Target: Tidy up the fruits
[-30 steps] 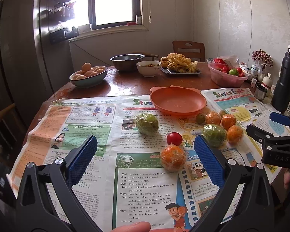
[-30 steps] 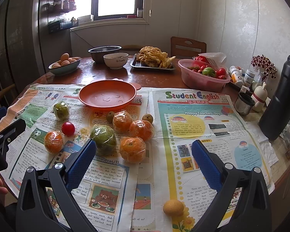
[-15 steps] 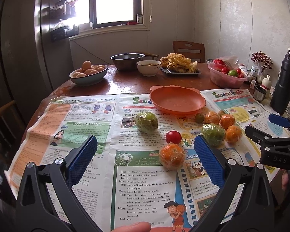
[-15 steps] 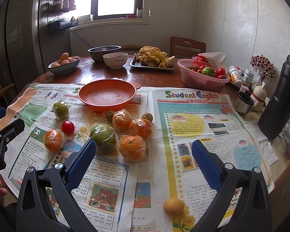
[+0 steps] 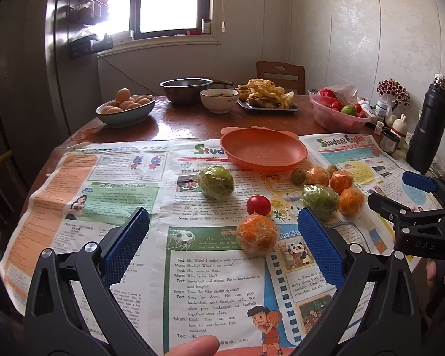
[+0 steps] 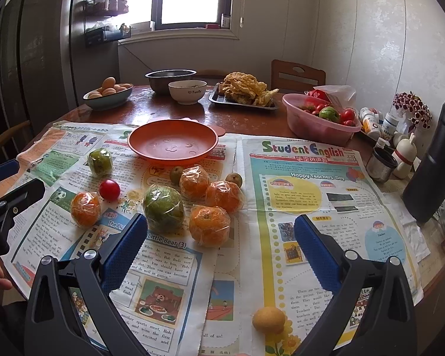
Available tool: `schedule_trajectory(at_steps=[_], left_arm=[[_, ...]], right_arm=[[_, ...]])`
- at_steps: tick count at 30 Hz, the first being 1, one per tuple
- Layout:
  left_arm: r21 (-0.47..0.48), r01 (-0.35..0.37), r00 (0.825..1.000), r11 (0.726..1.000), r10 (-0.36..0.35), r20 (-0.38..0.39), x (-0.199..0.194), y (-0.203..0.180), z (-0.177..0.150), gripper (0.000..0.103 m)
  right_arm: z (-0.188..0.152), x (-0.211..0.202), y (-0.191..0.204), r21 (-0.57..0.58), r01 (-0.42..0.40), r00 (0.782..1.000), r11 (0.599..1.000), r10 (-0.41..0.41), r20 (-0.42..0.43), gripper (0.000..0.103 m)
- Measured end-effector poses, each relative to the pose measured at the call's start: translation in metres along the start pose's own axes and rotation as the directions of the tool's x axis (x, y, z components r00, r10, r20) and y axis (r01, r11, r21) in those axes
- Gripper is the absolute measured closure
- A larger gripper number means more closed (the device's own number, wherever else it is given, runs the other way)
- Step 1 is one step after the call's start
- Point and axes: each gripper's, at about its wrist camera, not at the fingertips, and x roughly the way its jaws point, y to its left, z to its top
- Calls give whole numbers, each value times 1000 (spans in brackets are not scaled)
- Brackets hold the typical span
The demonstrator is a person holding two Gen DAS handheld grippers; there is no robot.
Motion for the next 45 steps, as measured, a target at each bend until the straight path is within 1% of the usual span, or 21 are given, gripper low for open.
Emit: schedule_trajectory(at_steps=[6, 11, 14, 16, 20, 22, 23, 25, 27, 30, 36, 38, 41, 43, 45], left_arm=[[6, 45, 999, 999, -45, 0, 0, -4, 0, 8], [-10, 48, 998, 999, -48, -51, 7, -5, -2, 8], [2, 53, 995, 999, -53, -83, 11, -7, -3, 8], [15, 64, 994, 998, -63, -86, 12, -8, -5, 8], [15, 146, 987, 989, -145, -74, 10, -8, -4, 8], [6, 175, 983, 984, -175, -52, 8, -7, -3, 8], [5, 179, 983, 984, -178, -43, 7, -8, -2, 8], [9, 178, 984, 984, -178, -31, 6, -8, -1, 9], [24, 158, 987, 987, -157, -33, 7, -10, 1, 8], [45, 91, 995, 995, -88, -55, 10, -11, 1, 8], [-20, 55, 996, 998, -56, -71, 14, 3, 1, 8], [-18, 53, 996, 998, -54, -76, 15, 5, -1, 8], [12, 59, 995, 998, -58, -87, 19, 3, -3, 9], [6, 95, 992, 995, -94, -84, 21, 3, -4, 9], [-15, 122, 991, 992, -123, -61, 23, 4, -5, 9]], right_arm=[[-1, 3, -3, 15, -7, 1000, 1000, 7, -5, 4], [-3, 5, -2, 9, -12, 1000, 1000, 12, -10, 4], [-5, 6, -1, 2, -24, 1000, 1000, 24, -6, 4], [-6, 6, -1, -4, -38, 999, 999, 38, 1, 4], [-7, 6, -2, -35, -45, 999, 998, 46, 17, 4], [-7, 6, -2, -47, -43, 999, 998, 44, 20, 4], [-7, 6, -2, -49, -41, 999, 998, 42, 19, 4], [-6, 7, -2, -47, -41, 999, 998, 41, 17, 4], [-6, 9, -3, -42, -41, 999, 998, 42, 10, 4], [-6, 12, -3, -40, -40, 999, 998, 40, 3, 4], [-9, 14, -2, -61, -63, 998, 996, 63, -1, 4], [-9, 15, -1, -80, -72, 997, 994, 73, 1, 4], [-10, 19, 0, -113, -78, 997, 991, 79, 8, 4], [-9, 22, -1, -114, -106, 994, 988, 106, 1, 4], [-9, 26, -3, -105, -140, 990, 985, 140, -9, 4]])
